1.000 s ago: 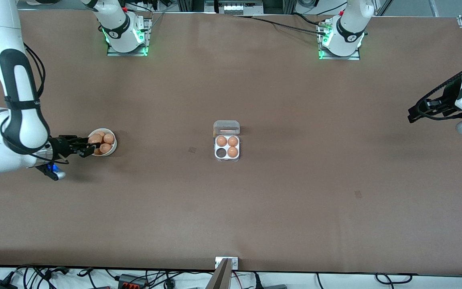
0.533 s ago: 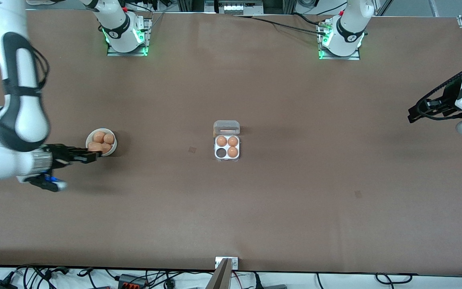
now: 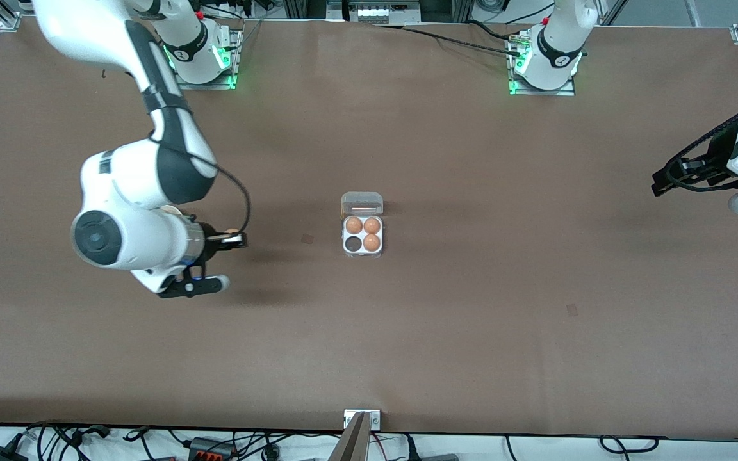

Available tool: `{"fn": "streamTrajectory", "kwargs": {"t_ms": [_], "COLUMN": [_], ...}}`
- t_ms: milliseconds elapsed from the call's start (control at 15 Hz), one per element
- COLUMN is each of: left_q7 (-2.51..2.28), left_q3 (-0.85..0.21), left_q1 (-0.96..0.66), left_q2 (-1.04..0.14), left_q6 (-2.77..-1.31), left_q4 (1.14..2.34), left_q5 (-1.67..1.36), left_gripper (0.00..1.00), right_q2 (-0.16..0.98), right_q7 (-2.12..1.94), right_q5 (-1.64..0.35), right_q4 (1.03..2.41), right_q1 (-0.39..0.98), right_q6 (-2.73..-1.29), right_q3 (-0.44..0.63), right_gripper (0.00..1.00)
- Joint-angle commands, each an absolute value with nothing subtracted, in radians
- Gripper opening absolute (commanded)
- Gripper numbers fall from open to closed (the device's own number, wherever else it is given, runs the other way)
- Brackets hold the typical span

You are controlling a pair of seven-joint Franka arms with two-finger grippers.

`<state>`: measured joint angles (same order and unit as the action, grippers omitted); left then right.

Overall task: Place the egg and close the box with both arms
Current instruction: 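Lift the egg and carry it with the right gripper to the carton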

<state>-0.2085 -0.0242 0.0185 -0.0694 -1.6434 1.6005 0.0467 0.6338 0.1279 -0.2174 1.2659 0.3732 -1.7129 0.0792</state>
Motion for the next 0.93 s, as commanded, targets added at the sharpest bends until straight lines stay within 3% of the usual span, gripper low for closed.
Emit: {"fn": "streamTrajectory", "kwargs": {"t_ms": [0,533,867], "left_q7": [-0.179,-0.181,-0.179], "left_q3": [-0.025,-0.025,-0.025], "left_q1": [0.026,0.026,0.026], "left_q2": [-0.057,-0.057,-0.057], "left_q6": [-1.641,-1.641,-1.641], "left_q4": [1.611,1.611,1.611], "left_q5": [0.029,0.029,0.029], "left_gripper": [1.0,1.0,1.0], "right_q2": [0.637,0.713,0.77], "right_q7": [0.208,0.466,0.639], "right_q5": [-0.175,-0.167,-0.117], "right_q4": [1.259,1.266,1.266], "right_q1": [0.443,0.586,0.652], "right_q6": [-1.768,-2.035,-2.13], "right_q3": [0.089,0.092,0.091], "right_gripper": [0.0,0.0,0.0]}}
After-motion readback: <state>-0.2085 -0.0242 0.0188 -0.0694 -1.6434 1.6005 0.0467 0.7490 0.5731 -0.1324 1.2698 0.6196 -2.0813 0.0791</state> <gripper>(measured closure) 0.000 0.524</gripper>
